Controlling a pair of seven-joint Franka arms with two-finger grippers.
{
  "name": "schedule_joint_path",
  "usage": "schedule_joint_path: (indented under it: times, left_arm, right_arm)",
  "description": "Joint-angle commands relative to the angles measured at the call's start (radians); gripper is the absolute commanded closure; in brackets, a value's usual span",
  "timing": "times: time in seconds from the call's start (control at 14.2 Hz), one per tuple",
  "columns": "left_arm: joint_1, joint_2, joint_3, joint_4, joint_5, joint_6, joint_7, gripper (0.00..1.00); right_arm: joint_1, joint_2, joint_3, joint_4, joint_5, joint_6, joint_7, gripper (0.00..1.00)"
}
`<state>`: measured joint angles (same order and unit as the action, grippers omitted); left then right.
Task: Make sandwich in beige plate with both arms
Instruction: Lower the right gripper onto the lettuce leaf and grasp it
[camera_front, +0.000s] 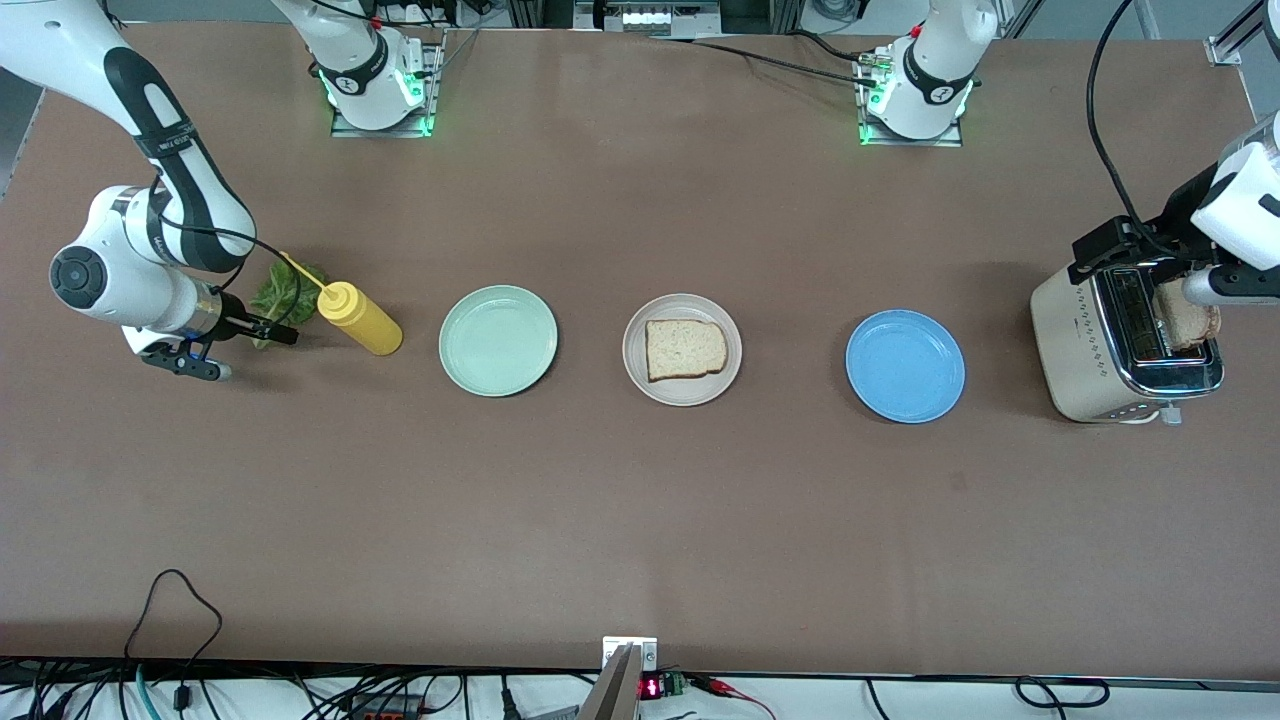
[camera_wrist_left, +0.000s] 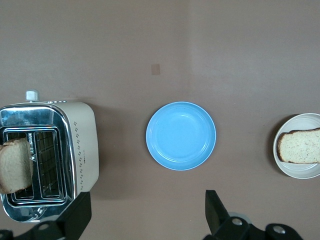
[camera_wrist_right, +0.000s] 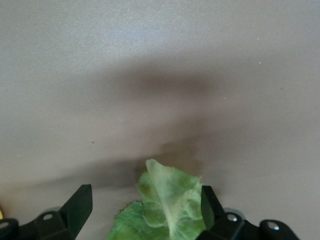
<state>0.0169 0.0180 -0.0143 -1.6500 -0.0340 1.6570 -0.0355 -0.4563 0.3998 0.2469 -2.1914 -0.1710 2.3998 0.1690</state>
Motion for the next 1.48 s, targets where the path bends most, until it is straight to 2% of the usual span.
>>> schedule_joint_path:
  times: [0.0, 0.21, 0.35, 0.56, 0.7, 0.91, 1.41]
  left_arm:
    - [-0.002, -0.010, 0.005, -0.007, 0.000, 0.009, 0.008, 0.00]
    - [-0.002, -0.009, 0.005, -0.007, 0.000, 0.009, 0.008, 0.00]
    - [-0.002, -0.009, 0.005, -0.007, 0.000, 0.009, 0.008, 0.00]
    - [-0.002, -0.009, 0.005, -0.007, 0.000, 0.009, 0.008, 0.00]
    - [-0.002, -0.009, 0.005, -0.007, 0.000, 0.009, 0.008, 0.00]
    - [-0.002, -0.010, 0.004, -0.007, 0.000, 0.009, 0.008, 0.00]
    - [-0.002, -0.010, 0.004, -0.007, 0.000, 0.009, 0.008, 0.00]
  right_arm:
    - [-0.022, -0.002, 0.006, -0.010, -0.036, 0.013, 0.007, 0.10]
    - [-0.033, 0.001, 0.005, -0.018, -0.036, 0.013, 0.007, 0.10]
    - [-0.036, 0.001, 0.006, -0.027, -0.038, 0.013, 0.007, 0.18]
    - [-0.038, 0.001, 0.006, -0.034, -0.036, 0.012, 0.006, 0.49]
    - [-0.041, 0.001, 0.006, -0.034, -0.038, 0.010, -0.008, 0.74]
    - [-0.042, -0.002, 0.006, -0.034, -0.036, 0.010, -0.020, 0.99]
    - [-0.067, -0.067, 0.005, -0.018, -0.036, 0.005, -0.198, 1.00]
